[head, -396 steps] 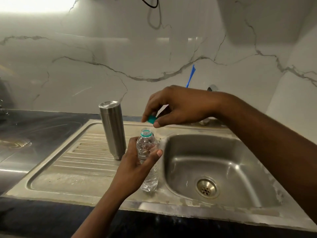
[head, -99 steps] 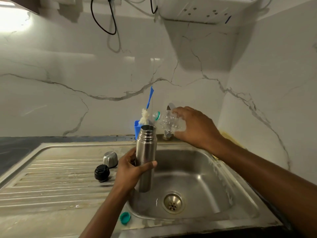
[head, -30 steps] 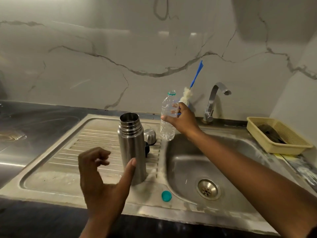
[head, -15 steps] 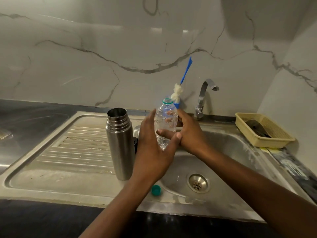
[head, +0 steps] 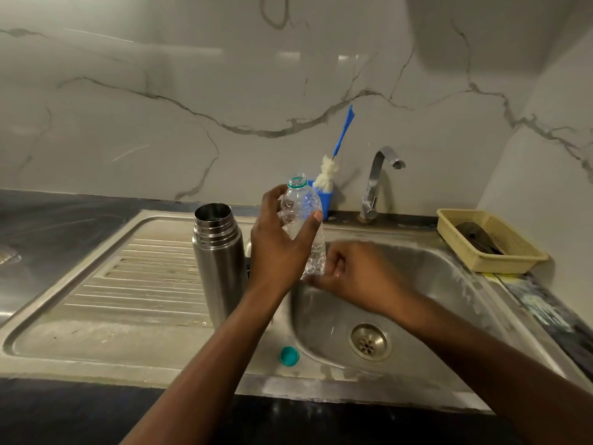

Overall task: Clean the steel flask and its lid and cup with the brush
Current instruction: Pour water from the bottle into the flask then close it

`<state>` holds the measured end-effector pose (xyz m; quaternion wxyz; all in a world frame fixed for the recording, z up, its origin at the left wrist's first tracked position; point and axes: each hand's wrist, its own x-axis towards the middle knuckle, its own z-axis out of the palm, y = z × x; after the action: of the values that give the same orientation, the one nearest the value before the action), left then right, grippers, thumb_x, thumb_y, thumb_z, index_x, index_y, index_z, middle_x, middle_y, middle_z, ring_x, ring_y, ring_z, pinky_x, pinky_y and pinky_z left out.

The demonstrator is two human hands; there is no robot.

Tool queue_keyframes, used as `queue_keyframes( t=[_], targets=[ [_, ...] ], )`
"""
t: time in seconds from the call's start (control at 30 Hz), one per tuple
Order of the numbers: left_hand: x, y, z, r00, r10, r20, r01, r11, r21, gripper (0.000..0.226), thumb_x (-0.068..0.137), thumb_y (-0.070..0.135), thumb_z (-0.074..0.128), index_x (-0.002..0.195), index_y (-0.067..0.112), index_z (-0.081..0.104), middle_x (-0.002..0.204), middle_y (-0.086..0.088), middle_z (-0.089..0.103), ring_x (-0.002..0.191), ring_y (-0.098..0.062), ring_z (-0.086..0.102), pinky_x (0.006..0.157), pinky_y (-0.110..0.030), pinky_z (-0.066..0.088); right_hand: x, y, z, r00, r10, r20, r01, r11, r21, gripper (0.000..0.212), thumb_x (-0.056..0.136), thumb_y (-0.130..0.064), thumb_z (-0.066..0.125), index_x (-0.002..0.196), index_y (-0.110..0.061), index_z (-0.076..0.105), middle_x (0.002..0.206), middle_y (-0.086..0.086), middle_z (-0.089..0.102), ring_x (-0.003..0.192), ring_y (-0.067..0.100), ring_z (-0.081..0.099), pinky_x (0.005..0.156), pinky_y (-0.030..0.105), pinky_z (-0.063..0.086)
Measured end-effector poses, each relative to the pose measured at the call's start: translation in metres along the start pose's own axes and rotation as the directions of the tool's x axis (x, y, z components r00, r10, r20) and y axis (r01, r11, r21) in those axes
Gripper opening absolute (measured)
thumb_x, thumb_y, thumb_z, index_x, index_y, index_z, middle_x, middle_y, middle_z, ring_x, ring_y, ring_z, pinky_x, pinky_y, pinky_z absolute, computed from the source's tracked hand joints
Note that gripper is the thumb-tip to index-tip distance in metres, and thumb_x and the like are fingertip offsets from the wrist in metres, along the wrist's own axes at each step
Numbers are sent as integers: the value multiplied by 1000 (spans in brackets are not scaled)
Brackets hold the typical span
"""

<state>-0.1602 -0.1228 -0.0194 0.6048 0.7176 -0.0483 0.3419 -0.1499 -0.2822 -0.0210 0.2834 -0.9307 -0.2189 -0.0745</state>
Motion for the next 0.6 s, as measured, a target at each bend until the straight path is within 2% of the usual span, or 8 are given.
queue_keyframes(
  t=[0.03,0.1,0.2,0.33,0.47,0.53,0.6],
  targets=[
    [0,-3,1,1000,-3,-6,3,1000,9,52,92,31,82,136,32,54,123,12,70,109,-7,71,93,-36,62,-10,-2,7,993,-29,113,31,999,-18,39,75,-55,85,76,-21,65,70,-6,66,65,7,62,66,36,55],
    [-1,-8,4,1000,-15,-4,15,1000,14,52,91,30,82,134,37,54,123,12,69,109,-7,71,95,-39,61,-29,-7,24,946,-114,304,124,992,-14,37,77,-57,83,83,-23,68,78,-7,69,71,6,65,69,35,56],
    [-3,-12,5,1000,-12,8,12,1000,7,52,91,28,83,134,37,54,124,13,69,108,-5,71,95,-40,62,-39,-14,45,881,-150,449,189,981,-42,44,79,-63,77,102,-27,70,86,-8,70,79,7,66,73,31,56],
    [-4,-11,4,999,15,36,-16,999,37,53,91,30,82,138,31,55,126,12,68,111,-6,70,96,-39,61,-37,-17,60,858,-198,473,225,974,1,38,81,-56,80,104,-26,69,81,-8,69,71,6,65,65,25,51],
    [-5,-12,1,998,2,68,-5,999,45,59,91,33,82,143,29,54,131,12,68,115,-7,69,98,-40,60,-38,-17,60,862,-210,462,238,971,-2,28,82,-41,80,100,-21,72,83,-5,71,73,8,65,69,28,55],
    [-7,-12,0,997,-17,81,15,1000,24,59,92,31,82,144,30,53,130,12,69,114,-7,70,98,-41,60,-37,-16,51,888,-158,432,174,985,3,23,80,-40,80,93,-22,72,79,-8,68,72,7,63,67,25,53],
    [-9,-14,-1,996,-28,86,28,1000,1,58,92,29,82,143,30,54,128,14,70,113,-6,71,98,-43,60,-35,-11,37,915,-105,390,91,994,53,26,79,-42,83,86,-19,72,76,-5,72,68,8,66,65,28,54]
  ],
)
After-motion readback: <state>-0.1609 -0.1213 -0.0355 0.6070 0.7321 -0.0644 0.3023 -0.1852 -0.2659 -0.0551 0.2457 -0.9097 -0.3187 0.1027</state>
